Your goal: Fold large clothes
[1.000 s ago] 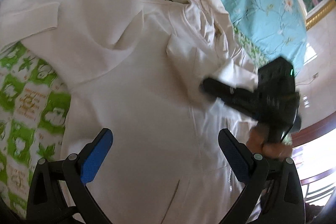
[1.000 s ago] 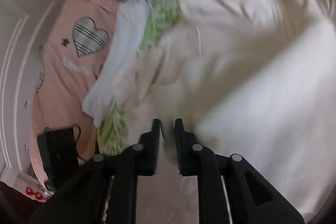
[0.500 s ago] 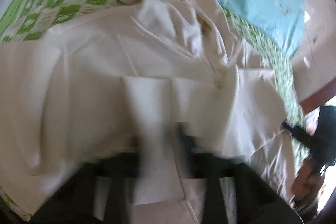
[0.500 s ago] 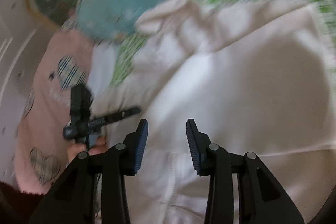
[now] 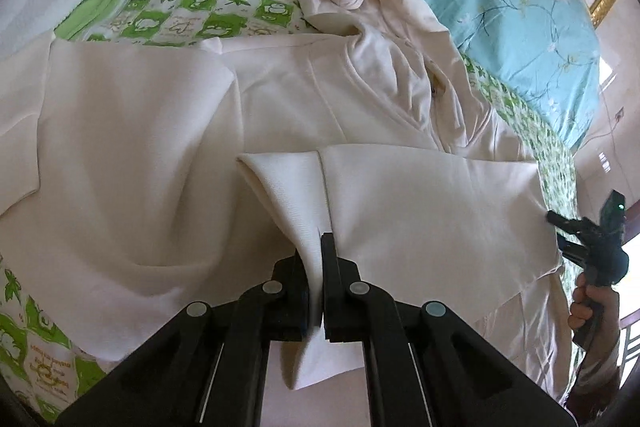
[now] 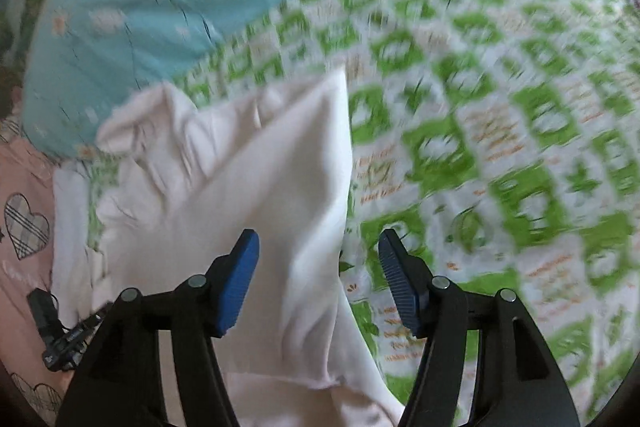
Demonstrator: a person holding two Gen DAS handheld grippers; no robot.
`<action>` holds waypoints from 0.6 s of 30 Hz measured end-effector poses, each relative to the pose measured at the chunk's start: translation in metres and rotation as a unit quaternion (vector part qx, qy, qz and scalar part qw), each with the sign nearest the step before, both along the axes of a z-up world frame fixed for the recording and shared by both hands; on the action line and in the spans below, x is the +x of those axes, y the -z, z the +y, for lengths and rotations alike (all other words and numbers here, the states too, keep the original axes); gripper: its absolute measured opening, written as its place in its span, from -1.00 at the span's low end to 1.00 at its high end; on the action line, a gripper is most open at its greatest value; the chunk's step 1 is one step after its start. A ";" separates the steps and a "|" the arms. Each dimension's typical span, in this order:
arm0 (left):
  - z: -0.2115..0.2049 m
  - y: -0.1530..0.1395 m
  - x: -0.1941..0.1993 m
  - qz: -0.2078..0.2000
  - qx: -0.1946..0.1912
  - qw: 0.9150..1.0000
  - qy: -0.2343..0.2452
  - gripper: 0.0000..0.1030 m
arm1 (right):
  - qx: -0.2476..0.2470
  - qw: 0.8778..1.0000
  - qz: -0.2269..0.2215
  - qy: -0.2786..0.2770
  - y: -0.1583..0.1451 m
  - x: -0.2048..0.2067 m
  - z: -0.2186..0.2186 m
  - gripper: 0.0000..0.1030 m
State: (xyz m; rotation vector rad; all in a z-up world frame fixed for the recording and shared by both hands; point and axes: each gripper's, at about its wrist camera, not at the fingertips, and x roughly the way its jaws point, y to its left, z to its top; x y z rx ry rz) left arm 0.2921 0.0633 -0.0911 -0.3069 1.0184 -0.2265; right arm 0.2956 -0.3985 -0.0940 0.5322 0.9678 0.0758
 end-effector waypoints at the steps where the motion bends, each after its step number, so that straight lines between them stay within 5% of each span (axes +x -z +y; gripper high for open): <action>1: -0.001 0.000 0.001 0.001 0.001 1.000 0.001 -0.94 | 0.001 1.000 0.011 -0.015 0.006 0.004 0.005 -0.15; 2: -0.002 0.000 0.000 0.001 0.000 1.000 0.004 -0.94 | -0.002 0.999 0.013 -0.032 0.010 0.007 0.010 -0.69; 3: -0.003 0.000 0.000 0.000 -0.001 1.000 0.008 -0.94 | -0.010 0.999 0.019 -0.043 0.012 0.009 0.013 -0.86; 9: -0.017 0.008 0.006 0.003 0.024 1.000 0.018 -0.93 | -0.026 0.999 0.017 -0.040 0.011 0.007 0.002 -0.87; 14: -0.004 0.007 -0.003 0.003 0.012 1.000 0.010 -0.89 | -0.077 0.997 -0.025 0.011 -0.017 -0.017 0.007 -0.64; 18: 0.009 0.002 -0.019 0.004 0.008 1.000 0.000 -0.83 | -0.042 0.994 -0.045 -0.088 -0.021 -0.039 0.049 -0.49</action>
